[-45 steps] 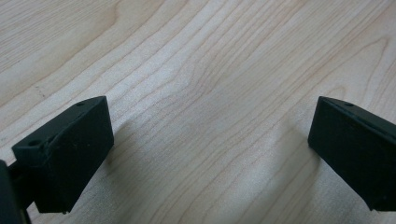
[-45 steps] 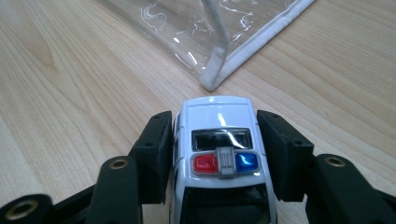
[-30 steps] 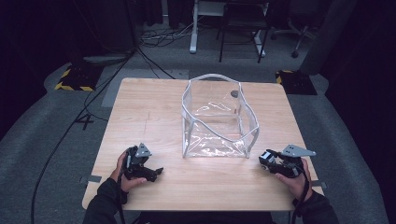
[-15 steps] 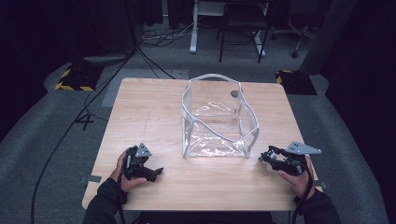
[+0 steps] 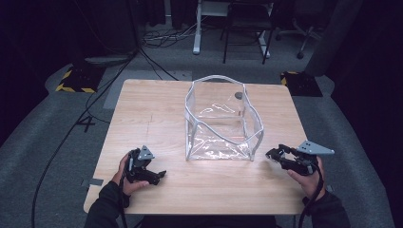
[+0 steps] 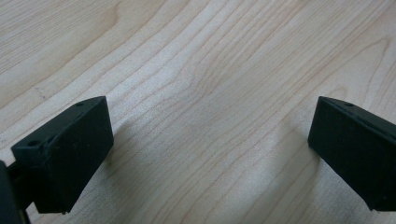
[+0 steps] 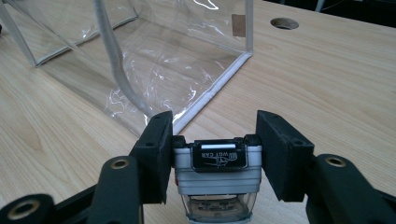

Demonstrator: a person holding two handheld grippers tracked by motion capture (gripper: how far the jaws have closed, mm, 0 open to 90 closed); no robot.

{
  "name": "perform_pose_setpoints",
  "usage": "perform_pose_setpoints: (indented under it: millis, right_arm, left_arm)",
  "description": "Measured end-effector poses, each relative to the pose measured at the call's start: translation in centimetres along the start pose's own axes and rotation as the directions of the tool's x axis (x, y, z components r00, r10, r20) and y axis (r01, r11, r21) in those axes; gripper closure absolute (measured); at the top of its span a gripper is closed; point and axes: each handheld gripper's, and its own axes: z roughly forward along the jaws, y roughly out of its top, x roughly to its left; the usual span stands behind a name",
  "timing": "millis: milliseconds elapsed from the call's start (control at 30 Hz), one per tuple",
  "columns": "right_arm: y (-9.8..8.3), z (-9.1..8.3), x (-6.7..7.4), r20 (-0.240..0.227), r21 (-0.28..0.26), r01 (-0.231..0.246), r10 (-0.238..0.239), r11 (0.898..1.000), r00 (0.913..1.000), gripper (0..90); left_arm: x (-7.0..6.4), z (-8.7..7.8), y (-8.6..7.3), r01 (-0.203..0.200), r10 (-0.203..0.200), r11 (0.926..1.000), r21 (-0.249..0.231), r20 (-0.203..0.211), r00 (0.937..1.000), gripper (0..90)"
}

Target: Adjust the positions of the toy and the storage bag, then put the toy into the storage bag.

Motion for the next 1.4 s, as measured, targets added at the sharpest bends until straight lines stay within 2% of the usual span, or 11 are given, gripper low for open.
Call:
perform_pose_setpoints:
  millis: [200,467,700,800,900,967,1067,1233,1400]
  right_arm:
    - [0.5,-0.6,-0.4,0.027,-0.017,-0.001,0.002,1.000,0.9996,48.5]
    - [2.0,-1.3,-0.7,0.026,-0.047,0.014,-0.012,0.999,0.9996,48.5]
    - [3.7,-1.5,-1.2,0.031,-0.067,0.014,-0.012,0.998,0.9995,48.5]
    - [4.6,-1.7,-1.4,0.050,-0.070,0.033,-0.030,0.997,0.9983,48.5]
    - [5.4,-1.8,-1.5,0.051,-0.085,0.038,-0.034,0.996,0.9982,48.5]
    - [6.0,-1.7,-1.4,0.050,-0.088,0.038,-0.034,0.995,0.9982,48.5]
    - [6.8,-1.6,-1.2,0.058,-0.090,0.071,-0.066,0.993,0.9961,48.5]
    - [7.9,-1.2,-0.9,0.064,-0.090,0.094,-0.089,0.991,0.9940,48.5]
    - [9.1,-1.2,-0.8,0.085,-0.091,0.092,-0.085,0.992,0.9928,48.5]
  left_arm:
    - [0.0,0.1,0.0,0.003,-0.003,1.0000,-0.007,0.003,1.0000,0.4]
    - [0.0,0.0,0.0,0.004,-0.004,1.0000,-0.003,-0.001,1.0000,0.5]
    - [0.0,0.0,0.0,0.004,-0.004,1.0000,-0.003,-0.001,1.0000,0.5]
    - [0.0,0.0,0.0,0.005,-0.005,1.0000,-0.003,-0.005,1.0000,0.5]
    - [-0.2,-0.1,-0.1,0.020,-0.020,0.9998,0.004,0.005,0.9998,0.5]
    - [-0.2,-0.1,-0.1,0.020,-0.020,0.9998,0.002,-0.001,0.9998,0.5]
    - [-0.2,-0.1,-0.1,0.020,-0.020,0.9998,0.004,0.000,0.9998,0.5]
    - [-0.2,-0.1,-0.1,0.020,-0.020,0.9998,0.003,0.000,0.9998,0.5]
    - [-0.2,-0.1,-0.1,0.020,-0.020,0.9998,0.003,-0.001,0.9998,0.5]
